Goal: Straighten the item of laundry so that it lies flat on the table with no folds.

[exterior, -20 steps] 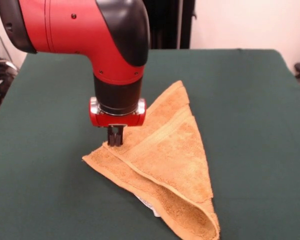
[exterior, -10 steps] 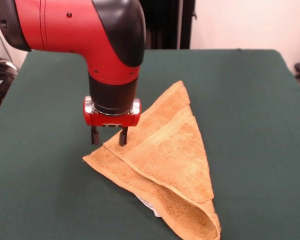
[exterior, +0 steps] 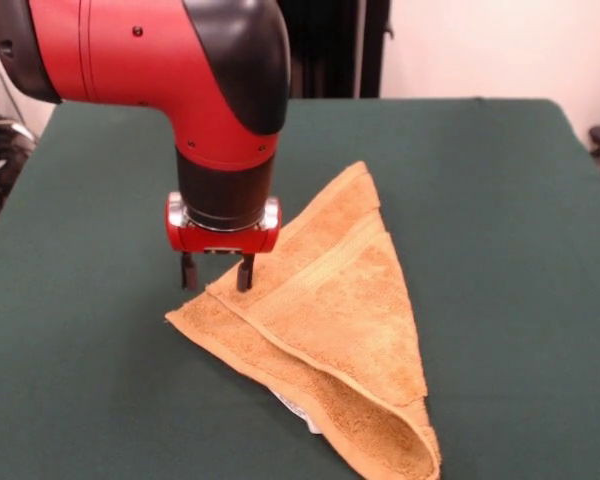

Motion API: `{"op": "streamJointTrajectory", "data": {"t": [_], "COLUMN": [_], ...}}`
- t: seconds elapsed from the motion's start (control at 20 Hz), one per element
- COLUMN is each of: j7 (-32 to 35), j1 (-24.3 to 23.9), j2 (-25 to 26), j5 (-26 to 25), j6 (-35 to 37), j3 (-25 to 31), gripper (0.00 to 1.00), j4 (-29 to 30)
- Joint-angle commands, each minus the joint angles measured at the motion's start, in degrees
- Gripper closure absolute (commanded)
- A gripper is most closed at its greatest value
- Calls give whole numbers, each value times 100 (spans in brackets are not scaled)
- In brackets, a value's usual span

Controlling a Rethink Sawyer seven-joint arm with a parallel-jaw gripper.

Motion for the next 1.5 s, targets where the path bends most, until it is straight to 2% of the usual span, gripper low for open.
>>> {"op": "streamJointTrajectory", "data": {"t": [0.05,0.65,0.7,1.5], "j7": [-604,-663,-695,-702], "j1": [196,150,158,232], "j2": [294,500,506,523], "j5": [-2,47,52,5], "j6": [418,288,329,363], "j3": [139,218,210,143], "gripper": [0,0,100,100], "j4": [71,88,59,-32]}}
